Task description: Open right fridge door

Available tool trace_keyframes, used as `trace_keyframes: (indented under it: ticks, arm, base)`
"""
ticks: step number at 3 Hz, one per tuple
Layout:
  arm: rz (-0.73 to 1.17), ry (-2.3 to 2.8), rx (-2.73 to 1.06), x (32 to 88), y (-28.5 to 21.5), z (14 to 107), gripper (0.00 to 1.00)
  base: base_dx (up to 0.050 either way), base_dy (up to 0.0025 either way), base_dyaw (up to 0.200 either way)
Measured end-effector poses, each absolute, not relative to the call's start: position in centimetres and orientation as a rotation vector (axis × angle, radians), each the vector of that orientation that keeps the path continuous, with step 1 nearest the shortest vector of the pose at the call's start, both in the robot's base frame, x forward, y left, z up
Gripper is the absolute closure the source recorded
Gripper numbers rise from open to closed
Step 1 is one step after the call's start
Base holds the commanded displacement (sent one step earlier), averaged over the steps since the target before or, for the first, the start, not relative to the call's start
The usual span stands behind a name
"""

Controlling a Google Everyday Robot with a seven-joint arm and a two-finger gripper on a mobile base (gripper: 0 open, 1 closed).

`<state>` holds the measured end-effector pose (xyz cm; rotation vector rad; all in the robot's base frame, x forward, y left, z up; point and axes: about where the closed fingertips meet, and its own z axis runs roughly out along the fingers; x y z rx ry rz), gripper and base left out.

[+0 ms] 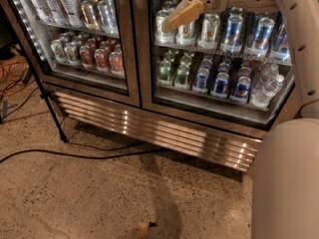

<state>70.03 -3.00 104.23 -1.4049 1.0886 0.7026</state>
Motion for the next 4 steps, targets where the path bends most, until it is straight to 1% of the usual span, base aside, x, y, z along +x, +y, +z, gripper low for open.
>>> trace_keyframes:
  ticks: [1,2,3,4]
  arm:
    - [0.538,1.142,-1.357,70.1,-6.3,107.3,0.00]
    - [0.318,1.230,-1.258,68.1,-11.1,110.7,0.00]
    - [0.141,1.286,-1.169,65.1,-13.8,112.9,0.00]
    - [0.057,1.360,-1.089,64.5,-13.8,111.0,0.00]
  base:
    - [0.000,0.00000,0.000]
    - [0.000,0.00000,0.000]
    - [0.000,0.00000,0.000]
    - [0.000,0.00000,0.000]
